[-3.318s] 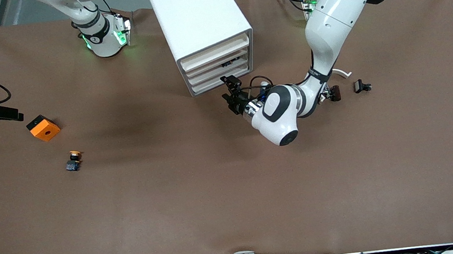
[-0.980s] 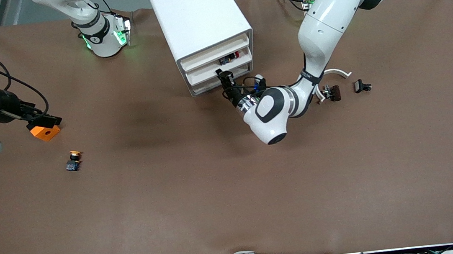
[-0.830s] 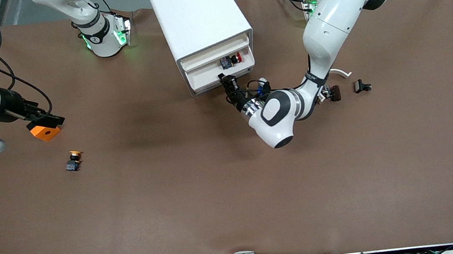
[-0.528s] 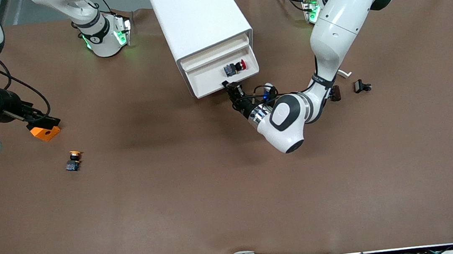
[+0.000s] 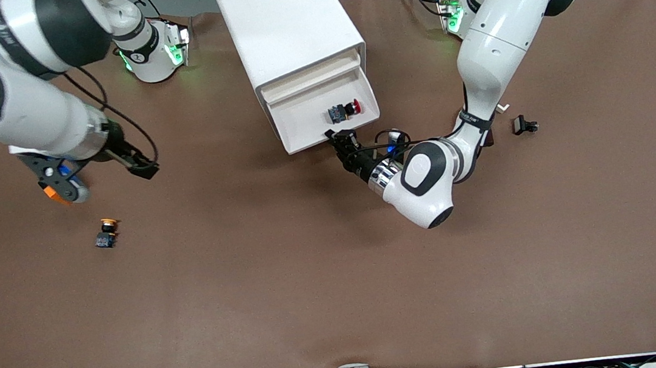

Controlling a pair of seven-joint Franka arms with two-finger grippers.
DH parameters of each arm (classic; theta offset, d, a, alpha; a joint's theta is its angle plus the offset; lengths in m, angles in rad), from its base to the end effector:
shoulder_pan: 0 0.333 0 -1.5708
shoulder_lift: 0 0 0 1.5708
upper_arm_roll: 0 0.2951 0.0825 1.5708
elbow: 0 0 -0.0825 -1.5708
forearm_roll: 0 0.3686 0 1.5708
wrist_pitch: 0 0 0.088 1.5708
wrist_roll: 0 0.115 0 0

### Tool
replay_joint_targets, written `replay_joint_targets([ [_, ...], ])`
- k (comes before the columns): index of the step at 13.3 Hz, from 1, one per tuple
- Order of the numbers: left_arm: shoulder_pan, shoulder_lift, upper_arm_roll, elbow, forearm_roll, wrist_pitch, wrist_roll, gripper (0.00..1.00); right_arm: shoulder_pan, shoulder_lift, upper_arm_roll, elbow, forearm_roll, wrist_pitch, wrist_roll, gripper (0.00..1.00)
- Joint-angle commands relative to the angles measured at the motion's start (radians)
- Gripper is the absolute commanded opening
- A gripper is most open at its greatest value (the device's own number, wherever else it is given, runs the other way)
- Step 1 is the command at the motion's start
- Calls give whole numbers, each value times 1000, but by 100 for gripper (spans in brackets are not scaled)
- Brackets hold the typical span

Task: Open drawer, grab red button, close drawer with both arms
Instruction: 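Release the drawer with the left gripper while the right gripper reaches in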

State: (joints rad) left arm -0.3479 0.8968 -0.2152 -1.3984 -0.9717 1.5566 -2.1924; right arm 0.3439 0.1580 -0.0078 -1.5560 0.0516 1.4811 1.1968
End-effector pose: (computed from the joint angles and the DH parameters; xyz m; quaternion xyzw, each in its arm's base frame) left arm 0.5065 -0.4033 0.1894 -0.4164 -0.6808 0.5681 0.2011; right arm 0.5299 0.1921 0.5084 0.9021 -0.4149 -0.1011 0.0624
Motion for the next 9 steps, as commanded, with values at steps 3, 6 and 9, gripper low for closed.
replay_joint_targets([
  [3, 36, 17, -4, 67, -7, 27, 66, 100, 116, 31, -9, 31, 8, 18, 248, 100],
  [6, 56, 5, -4, 116, 4, 17, 66, 100, 203, 58, -9, 31, 25, 62, 412, 100],
  [9, 87, -48, -3, 139, 16, 17, 196, 100, 285, 138, -9, 83, 33, 91, 533, 100],
])
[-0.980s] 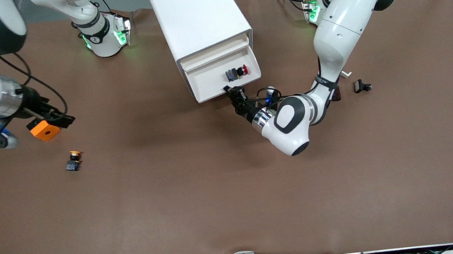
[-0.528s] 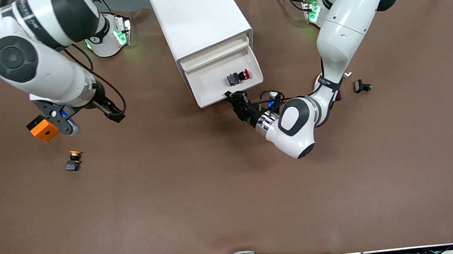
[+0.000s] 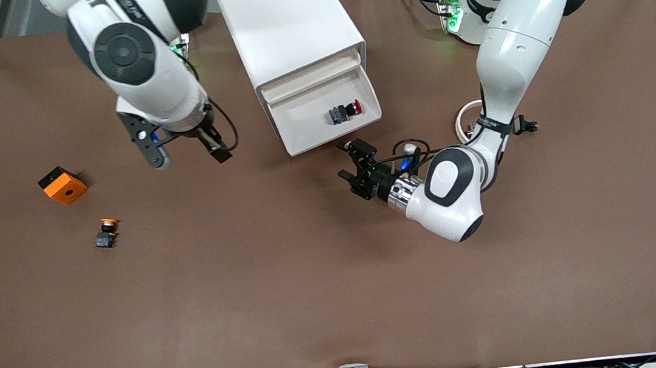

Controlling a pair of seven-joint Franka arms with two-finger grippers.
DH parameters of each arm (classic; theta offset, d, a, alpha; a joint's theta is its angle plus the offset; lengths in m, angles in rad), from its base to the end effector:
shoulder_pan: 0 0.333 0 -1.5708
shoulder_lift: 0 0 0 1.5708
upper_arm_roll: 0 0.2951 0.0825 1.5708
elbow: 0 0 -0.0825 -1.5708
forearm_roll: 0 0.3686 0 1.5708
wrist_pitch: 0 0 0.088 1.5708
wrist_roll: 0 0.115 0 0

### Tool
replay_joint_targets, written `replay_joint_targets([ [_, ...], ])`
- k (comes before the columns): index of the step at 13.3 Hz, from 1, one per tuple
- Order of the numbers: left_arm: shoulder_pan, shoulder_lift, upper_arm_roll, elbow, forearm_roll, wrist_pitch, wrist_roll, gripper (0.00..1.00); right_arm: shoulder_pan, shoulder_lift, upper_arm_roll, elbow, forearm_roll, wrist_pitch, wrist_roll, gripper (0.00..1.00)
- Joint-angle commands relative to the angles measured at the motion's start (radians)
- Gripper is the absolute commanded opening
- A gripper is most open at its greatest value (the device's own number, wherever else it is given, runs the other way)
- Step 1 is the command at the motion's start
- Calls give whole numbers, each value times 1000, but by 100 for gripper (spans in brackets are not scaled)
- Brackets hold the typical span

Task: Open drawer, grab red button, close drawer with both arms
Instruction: 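Grasp the red button with the right gripper while the left gripper withdraws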

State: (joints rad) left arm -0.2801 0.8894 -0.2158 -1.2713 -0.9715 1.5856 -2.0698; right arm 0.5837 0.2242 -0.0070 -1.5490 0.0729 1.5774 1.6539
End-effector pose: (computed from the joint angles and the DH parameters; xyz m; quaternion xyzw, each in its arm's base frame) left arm 0.5708 -0.3744 0.2400 -0.4635 -0.6733 0.5709 0.0770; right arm 0.4879 0.3277 0.4795 0.8518 -0.5134 -0.0748 0.0721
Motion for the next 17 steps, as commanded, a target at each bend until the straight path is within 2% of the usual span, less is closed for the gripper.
replay_joint_targets([
  [1, 57, -50, -5, 12, 17, -12, 123, 100, 65, 117, -8, 123, 18, -5, 133, 100],
  [3, 126, -63, -4, 13, 22, -45, 224, 100, 109, 176, -8, 182, 37, 1, 182, 100],
  [4, 160, -75, -4, 13, 55, -58, 297, 100, 123, 194, -10, 196, 74, 22, 197, 100],
  [6, 188, -98, -5, 13, 178, -70, 396, 100, 151, 222, -8, 198, 116, 90, 274, 100],
  [9, 193, -135, -7, 13, 385, -70, 520, 100, 237, 271, -11, 198, 104, 164, 379, 100],
  [13, 182, -251, -8, 10, 695, -67, 730, 100, 298, 296, -11, 193, 91, 167, 380, 100],
  [15, 193, -270, 1, 12, 763, -62, 834, 100, 323, 314, -13, 191, 85, 167, 382, 100],
  [17, 203, -332, -4, 10, 905, -64, 936, 100, 335, 334, -14, 191, 84, 180, 398, 100],
])
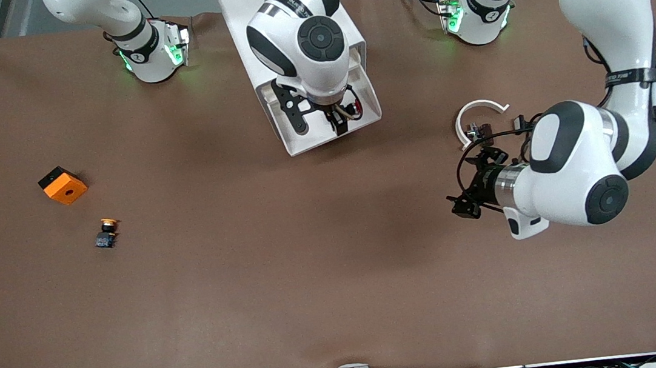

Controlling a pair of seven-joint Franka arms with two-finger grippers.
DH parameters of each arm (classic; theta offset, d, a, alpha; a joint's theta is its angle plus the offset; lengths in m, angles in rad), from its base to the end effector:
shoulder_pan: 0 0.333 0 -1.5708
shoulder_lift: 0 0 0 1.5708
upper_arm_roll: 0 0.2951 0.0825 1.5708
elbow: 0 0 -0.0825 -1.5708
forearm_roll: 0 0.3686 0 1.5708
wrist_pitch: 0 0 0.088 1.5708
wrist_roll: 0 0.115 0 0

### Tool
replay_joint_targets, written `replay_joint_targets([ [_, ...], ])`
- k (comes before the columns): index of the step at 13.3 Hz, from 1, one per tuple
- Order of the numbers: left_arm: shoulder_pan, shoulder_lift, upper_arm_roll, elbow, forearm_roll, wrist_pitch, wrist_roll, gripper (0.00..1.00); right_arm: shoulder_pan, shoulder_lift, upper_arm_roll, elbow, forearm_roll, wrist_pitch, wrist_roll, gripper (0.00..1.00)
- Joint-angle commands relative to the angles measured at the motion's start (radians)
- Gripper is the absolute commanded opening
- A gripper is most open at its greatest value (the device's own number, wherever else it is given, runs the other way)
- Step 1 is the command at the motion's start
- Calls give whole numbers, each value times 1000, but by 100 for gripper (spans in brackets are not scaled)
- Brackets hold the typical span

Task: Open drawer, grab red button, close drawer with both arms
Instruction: 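Grasp the red button with the right gripper while the left gripper withdraws, then lift the red button out of the drawer with the right gripper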

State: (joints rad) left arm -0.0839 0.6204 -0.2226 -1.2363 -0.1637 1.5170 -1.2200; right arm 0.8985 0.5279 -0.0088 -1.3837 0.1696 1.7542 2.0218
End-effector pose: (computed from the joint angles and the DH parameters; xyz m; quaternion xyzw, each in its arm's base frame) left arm 0.6333 -0.1874 0.3741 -0.8678 -0.4468 0.2176 0.0039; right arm 0.4047 0.5270 0.3748 0.8270 -0.5510 -0.0880 0.0687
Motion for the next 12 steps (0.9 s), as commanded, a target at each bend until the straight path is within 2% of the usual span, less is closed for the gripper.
replay_joint_targets([
  [1, 7, -92, 3, -26, 136, 5, 127, 100, 20, 44, -13, 26, -13, 20, 41, 100],
  [7, 111, -223, 3, -41, 165, -4, 416, 100, 34, 92, -11, 28, -12, 51, 54, 100],
  [12, 138, -281, 5, -45, 174, -8, 539, 100, 43, 107, -10, 28, -4, 53, 35, 98],
])
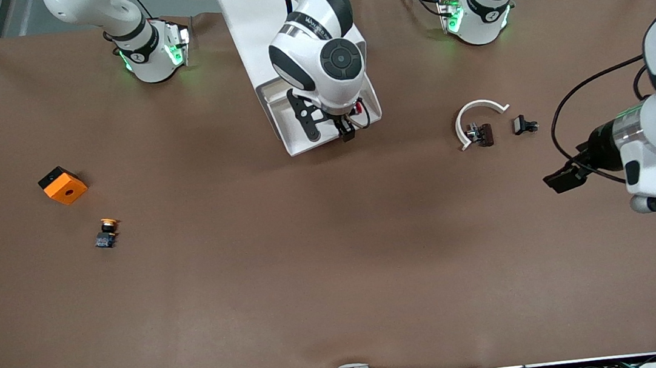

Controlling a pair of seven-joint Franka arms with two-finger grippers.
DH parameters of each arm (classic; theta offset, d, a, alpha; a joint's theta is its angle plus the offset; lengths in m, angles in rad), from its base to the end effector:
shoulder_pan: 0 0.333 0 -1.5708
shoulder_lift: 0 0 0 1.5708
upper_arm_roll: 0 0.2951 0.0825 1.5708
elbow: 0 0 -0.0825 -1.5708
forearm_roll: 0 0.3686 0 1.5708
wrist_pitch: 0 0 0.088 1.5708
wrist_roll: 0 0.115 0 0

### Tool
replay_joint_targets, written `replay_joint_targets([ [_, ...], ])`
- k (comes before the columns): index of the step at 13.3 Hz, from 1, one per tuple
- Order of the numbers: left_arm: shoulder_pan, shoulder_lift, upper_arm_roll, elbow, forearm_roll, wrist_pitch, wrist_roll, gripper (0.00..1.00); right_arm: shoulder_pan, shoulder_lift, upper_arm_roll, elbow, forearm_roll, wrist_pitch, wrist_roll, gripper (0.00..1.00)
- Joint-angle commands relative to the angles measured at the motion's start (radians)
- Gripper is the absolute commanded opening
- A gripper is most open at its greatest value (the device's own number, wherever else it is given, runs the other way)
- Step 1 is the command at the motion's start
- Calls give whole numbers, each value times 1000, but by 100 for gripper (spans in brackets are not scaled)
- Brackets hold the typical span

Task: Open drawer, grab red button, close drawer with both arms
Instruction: 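Lift the red button out of the drawer with the right gripper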

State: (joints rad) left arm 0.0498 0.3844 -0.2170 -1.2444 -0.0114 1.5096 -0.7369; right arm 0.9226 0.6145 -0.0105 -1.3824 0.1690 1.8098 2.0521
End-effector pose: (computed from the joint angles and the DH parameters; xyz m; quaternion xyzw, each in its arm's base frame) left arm 0.6269 -0.0822 0.5167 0.9557 0.2855 -0.0698 0.0177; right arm 0.3988 0.5422 0.3211 0.8209 -0.5581 -0.0846 0.0859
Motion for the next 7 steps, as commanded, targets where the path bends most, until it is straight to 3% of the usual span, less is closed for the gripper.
replay_joint_targets([
  [1, 4, -54, -1, -37, 24, 0, 82, 100, 24, 22, -8, 28, -3, 2, 5, 92],
  [5, 2, -79, -7, -40, 71, -2, 148, 100, 32, 22, -8, 26, -2, 52, 3, 47],
  [7, 4, -99, -4, -53, 73, -2, 212, 100, 38, 24, -8, 26, -2, 82, 5, 35],
])
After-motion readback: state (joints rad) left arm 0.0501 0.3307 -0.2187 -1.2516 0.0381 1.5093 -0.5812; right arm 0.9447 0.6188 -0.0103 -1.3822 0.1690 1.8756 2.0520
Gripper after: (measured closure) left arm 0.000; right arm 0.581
